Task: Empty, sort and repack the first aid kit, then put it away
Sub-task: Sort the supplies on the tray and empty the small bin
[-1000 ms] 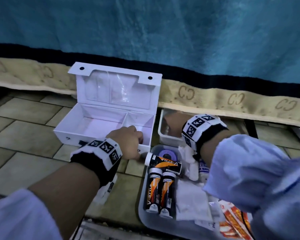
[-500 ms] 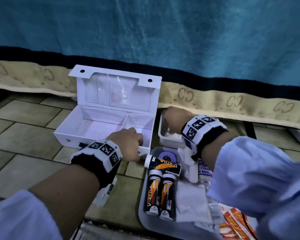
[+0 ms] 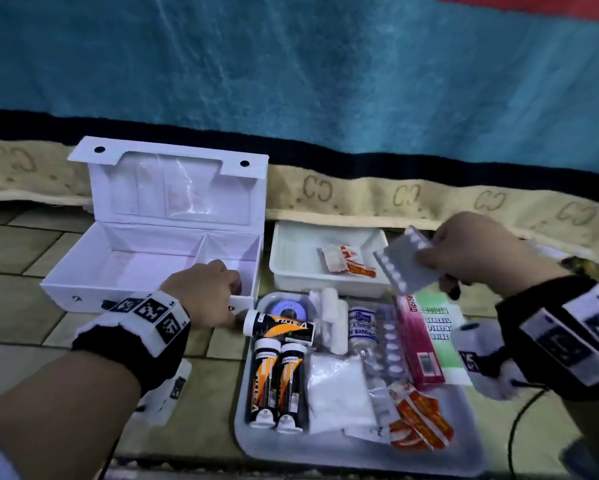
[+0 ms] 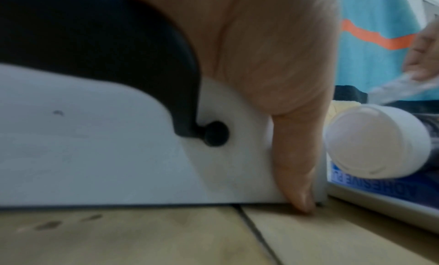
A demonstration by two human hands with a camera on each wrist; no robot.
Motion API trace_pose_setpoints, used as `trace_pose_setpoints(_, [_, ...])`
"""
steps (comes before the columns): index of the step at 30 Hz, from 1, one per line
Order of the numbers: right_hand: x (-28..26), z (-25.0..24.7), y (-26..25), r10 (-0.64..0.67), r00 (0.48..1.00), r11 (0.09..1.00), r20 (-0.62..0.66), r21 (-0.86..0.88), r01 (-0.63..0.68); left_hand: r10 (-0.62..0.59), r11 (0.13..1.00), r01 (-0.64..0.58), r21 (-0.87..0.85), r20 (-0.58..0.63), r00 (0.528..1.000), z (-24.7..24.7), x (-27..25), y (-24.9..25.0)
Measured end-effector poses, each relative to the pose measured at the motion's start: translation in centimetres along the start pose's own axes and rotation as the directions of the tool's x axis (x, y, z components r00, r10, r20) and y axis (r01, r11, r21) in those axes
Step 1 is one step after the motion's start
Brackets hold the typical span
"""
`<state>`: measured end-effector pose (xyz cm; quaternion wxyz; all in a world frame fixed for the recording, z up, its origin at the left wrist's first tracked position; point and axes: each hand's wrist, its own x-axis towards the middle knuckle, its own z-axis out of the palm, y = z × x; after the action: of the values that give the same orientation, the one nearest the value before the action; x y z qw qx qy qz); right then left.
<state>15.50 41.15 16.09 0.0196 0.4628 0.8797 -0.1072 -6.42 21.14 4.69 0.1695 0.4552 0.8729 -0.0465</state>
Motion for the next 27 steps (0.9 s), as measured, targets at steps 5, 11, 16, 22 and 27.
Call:
trace_pose_setpoints(5, [-1.7,3.8,1.8,0.05,0.998,0.992,0.04,-0.12,-0.045,-0.006,1.0,0.006,0.003,0.009,1.0,-0.1,-0.1,0.2])
trace_pose_setpoints(11, [-2.2,8.2,1.2,0.054,0.998,0.992,0.041,-0.115,-0.048,-0.012,1.0,0.012,-0.003,-0.007,1.0,0.0,-0.1,0.2])
trace_pose_setpoints(16, [-2.1,8.0,1.2,-0.016,0.994,0.989,0.11,-0.142,0.031,-0.011,1.0,0.011,-0.015,-0.015,1.0,0.1,0.1,0.0])
trace_pose_setpoints(22, [-0.9,5.5,-0.4,-0.092,0.996,0.967,-0.009,-0.24,0.088,-0.01,1.0,0.01,-0.019,0.0,1.0,0.0,0.1,0.0])
trace_pose_setpoints(27, [3.5,5.4,-4.1,-0.31,0.946,0.926,0.095,-0.193,0.323,-0.012,1.0,0.012,-0.02,-0.004,1.0,0.0,0.1,-0.1])
